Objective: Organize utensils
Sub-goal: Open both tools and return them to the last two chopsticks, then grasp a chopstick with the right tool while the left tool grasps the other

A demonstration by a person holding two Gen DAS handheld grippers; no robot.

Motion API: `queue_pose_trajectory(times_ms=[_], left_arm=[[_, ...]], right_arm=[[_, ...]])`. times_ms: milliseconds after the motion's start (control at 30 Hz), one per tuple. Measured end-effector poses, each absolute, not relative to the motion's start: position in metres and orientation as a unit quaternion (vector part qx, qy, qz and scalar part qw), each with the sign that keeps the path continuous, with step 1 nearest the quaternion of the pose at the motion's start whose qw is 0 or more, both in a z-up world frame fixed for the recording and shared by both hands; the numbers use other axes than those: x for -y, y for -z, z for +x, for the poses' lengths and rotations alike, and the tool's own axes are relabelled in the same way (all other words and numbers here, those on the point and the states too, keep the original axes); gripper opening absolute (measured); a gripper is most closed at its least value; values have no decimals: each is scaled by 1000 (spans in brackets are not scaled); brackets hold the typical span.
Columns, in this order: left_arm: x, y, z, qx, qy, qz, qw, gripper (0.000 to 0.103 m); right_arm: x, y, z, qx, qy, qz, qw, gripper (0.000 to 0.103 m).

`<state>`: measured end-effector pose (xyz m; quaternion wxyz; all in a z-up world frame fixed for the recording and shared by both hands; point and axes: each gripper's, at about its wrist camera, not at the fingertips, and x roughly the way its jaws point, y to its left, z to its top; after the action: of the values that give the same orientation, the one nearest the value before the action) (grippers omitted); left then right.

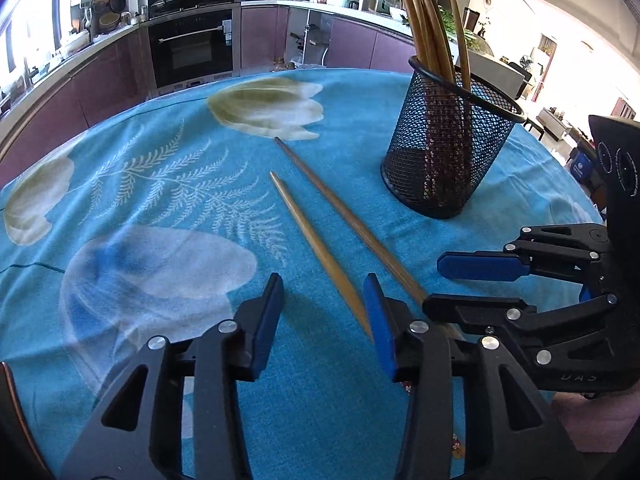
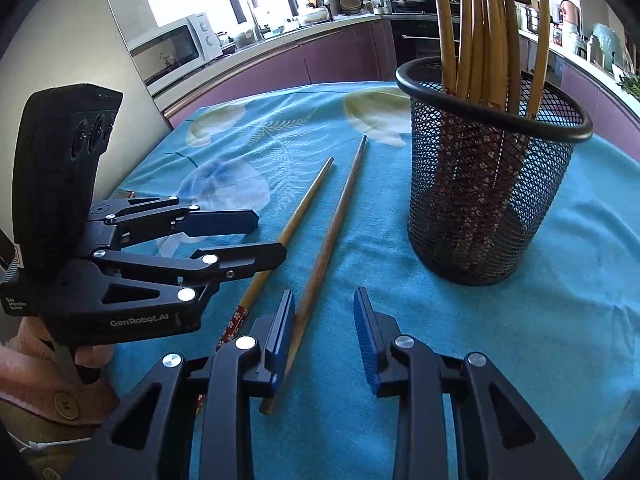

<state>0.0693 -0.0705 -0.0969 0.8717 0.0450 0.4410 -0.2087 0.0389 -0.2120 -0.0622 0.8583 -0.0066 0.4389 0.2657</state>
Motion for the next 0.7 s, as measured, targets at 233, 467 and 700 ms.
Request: queue_pose_trajectory(times_ms=[233, 467, 700], left_arm=[[65, 98, 78, -444, 199, 39, 873, 21], [62, 99, 84, -444, 198, 34, 873, 18], [61, 100, 82, -442, 199, 31, 874, 16]], right_arm=[[205, 62, 48, -434, -267, -4, 860, 29], [191, 65, 67, -431, -266, 1, 862, 24], [204, 69, 64, -440, -257, 37, 860, 8]])
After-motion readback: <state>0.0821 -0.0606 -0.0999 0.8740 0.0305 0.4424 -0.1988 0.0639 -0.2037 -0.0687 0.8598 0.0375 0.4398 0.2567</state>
